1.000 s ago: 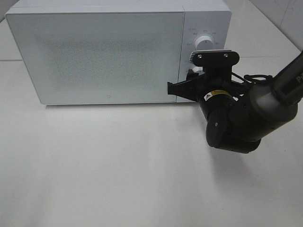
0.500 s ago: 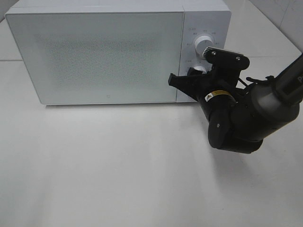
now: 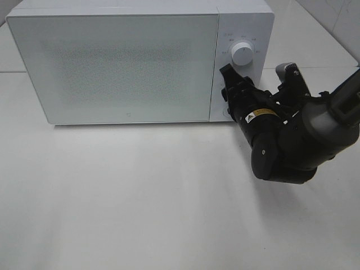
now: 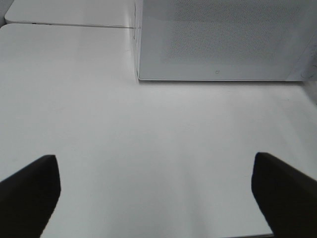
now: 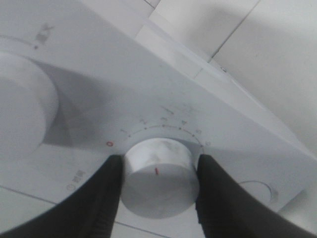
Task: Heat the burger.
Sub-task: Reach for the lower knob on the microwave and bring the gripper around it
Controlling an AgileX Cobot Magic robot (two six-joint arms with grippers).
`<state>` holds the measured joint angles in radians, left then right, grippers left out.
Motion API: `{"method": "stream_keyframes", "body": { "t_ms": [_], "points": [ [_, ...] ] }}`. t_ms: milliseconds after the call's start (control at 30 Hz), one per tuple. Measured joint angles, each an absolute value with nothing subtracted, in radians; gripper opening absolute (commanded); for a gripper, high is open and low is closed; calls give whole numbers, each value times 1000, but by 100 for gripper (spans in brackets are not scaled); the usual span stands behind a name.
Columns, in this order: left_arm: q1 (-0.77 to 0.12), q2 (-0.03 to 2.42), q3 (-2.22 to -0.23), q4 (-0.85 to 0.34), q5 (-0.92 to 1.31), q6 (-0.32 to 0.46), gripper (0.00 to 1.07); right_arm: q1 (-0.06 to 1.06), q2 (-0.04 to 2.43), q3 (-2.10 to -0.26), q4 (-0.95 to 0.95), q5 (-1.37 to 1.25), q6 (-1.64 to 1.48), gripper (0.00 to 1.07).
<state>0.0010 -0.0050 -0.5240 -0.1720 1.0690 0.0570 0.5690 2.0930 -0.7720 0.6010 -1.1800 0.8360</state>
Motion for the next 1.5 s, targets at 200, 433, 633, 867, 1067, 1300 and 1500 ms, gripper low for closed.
{"method": "stream_keyframes", "body": {
  "t_ms": [200, 433, 633, 867, 1067, 1300, 1500],
  "points": [
    [1, -5, -524, -172, 1069, 57, 98, 569, 2093, -771, 602, -1181, 1223, 0],
    [1, -5, -524, -172, 1069, 57, 98, 569, 2093, -771, 606, -1182, 1454, 0],
    [1, -5, -524, -172, 1069, 57, 98, 569, 2093, -771, 606, -1182, 1551, 0],
    [1, -5, -524, -172, 1069, 57, 98, 569, 2093, -771, 606, -1182, 1551, 0],
    [1, -5, -524, -172, 1069, 57, 98, 569, 2093, -771, 607, -1182, 1547, 0],
    [1, -5, -524, -172, 1069, 57, 98, 569, 2093, -771, 614, -1183, 1522, 7],
    [1, -5, -524, -172, 1069, 57, 98, 569, 2093, -771, 615, -1183, 1487, 23]
  ]
}}
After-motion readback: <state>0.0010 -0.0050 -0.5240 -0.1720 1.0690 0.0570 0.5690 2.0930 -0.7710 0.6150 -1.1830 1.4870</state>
